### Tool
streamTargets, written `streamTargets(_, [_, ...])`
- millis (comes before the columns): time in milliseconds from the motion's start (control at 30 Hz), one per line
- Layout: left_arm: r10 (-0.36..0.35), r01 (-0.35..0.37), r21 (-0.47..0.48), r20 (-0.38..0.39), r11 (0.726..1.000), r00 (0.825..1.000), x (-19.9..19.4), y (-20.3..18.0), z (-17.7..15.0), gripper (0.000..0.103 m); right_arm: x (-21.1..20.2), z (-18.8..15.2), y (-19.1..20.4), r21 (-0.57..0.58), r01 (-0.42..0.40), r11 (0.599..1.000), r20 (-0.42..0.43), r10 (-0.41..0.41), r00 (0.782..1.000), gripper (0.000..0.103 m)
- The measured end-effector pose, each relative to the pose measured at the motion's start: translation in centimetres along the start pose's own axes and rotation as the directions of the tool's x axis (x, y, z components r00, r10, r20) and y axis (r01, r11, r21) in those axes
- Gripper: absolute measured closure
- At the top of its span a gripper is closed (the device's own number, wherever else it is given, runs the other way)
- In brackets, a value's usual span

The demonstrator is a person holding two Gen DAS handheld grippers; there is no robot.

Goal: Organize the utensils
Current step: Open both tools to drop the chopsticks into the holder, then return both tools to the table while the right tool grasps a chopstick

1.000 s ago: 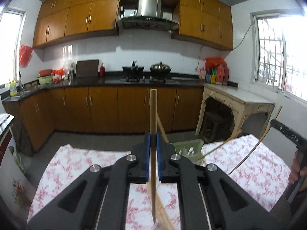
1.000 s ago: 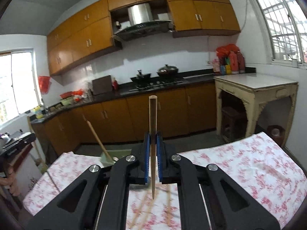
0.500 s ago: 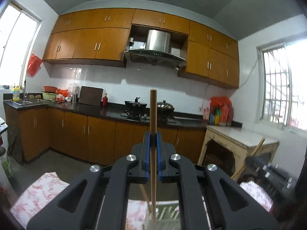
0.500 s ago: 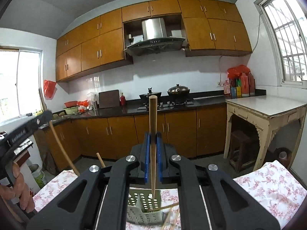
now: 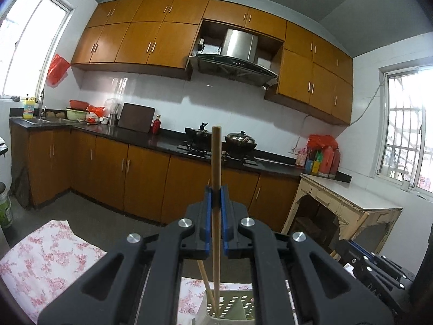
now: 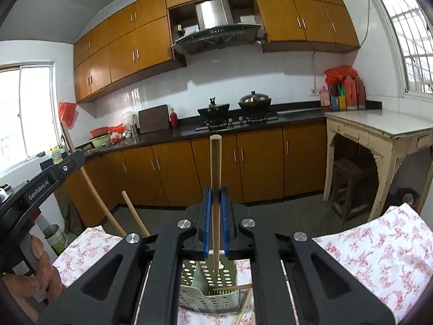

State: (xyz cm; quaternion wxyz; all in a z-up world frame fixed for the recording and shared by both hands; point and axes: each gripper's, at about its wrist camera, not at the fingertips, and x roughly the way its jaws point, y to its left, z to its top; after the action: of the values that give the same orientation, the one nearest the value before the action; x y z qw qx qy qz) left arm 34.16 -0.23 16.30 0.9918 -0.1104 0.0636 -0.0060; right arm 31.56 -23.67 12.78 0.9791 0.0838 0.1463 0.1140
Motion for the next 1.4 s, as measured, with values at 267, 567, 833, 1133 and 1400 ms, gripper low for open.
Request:
streamTargets(267, [0.014,-0.013,0.01,-0.045,1.0,0.999,1.6,0.4,-1.6,0.096,1.2,-0.5,0.0,0.015,-0.011,1.0,-0.058,0.012,0.998,0.095])
streamTargets(567, [0.062,-0.059,0.033,-0.099,0.998,0.993,1.0,2.1,-1.9,0.065,1.4,-1.0,-0.5,0.038,0.028,0.999,-0.108,-0.024,0.994,0.063])
streamTargets(833, [0.078,-0.075,0.038,-0.073,0.996,0.994,-2.8,3.3,-0.7,0.054,-1.5,0.5,-0.5,0.024,0.049,0.999,-0.046,-0.048,0.998,0.063])
streamTargets(1133, [0.094,-0.089,0.057,-0.109,0.994,0.99,-9.0,6.3,-2.5,0.041,-8.3,-0.1,-3.3,0.03,0.101,0.994,0.01,-0.101,0.995,0.063])
streamTargets(1400, [0.161,-0.132,0.117,-0.29,0.984,0.943,-11.2,10.4,-11.2,0.033,-7.6,-8.9,-10.0,0.078,0.275,0.958,-0.21,-0.254,0.944,0.063])
